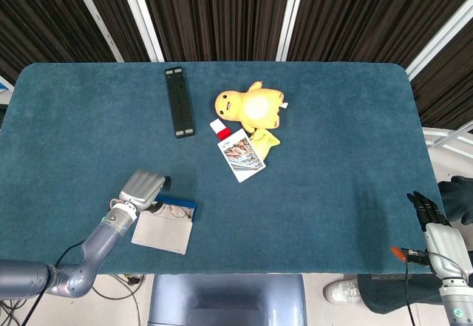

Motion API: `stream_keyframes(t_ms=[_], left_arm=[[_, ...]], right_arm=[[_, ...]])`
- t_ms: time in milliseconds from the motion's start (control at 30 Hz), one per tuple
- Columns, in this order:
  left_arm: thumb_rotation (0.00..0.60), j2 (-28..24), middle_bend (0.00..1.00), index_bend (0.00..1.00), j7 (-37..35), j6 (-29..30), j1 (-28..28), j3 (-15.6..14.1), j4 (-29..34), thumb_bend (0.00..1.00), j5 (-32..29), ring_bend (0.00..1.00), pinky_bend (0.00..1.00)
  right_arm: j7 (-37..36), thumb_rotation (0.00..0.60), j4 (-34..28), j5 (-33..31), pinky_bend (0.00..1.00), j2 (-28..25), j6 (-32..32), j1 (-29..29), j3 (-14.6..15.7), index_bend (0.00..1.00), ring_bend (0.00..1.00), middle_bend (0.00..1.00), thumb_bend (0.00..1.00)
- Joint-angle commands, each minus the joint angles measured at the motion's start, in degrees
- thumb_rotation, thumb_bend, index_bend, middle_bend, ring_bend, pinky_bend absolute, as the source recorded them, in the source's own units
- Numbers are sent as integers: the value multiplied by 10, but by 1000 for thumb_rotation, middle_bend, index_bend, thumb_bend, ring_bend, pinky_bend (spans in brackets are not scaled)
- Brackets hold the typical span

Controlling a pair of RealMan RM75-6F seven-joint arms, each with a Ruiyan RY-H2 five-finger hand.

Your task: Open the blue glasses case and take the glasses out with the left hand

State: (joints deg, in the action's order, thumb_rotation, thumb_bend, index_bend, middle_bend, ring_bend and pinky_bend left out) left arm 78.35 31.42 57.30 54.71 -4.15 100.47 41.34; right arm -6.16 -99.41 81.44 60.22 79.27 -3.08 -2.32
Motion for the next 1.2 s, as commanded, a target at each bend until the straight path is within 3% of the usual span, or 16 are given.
stream_keyframes(t_ms=[33, 967, 1200], left_arm=[[600, 6, 964, 437, 3, -5, -1, 4, -4, 302, 1, 887, 949], [600, 18, 964, 479, 26, -25, -10, 21, -12, 324, -16, 887, 949], [600, 19, 968, 524, 27, -27, -13, 26, -13, 410, -18, 888, 949]], right_arm=[[0, 600, 0, 0, 199, 0, 0, 0, 0, 0, 0, 0, 130], [-2, 600, 0, 0, 199, -1, -1, 0, 0, 0, 0, 0, 130], [-1, 600, 0, 0, 199, -1, -1, 0, 0, 0, 0, 0, 131]])
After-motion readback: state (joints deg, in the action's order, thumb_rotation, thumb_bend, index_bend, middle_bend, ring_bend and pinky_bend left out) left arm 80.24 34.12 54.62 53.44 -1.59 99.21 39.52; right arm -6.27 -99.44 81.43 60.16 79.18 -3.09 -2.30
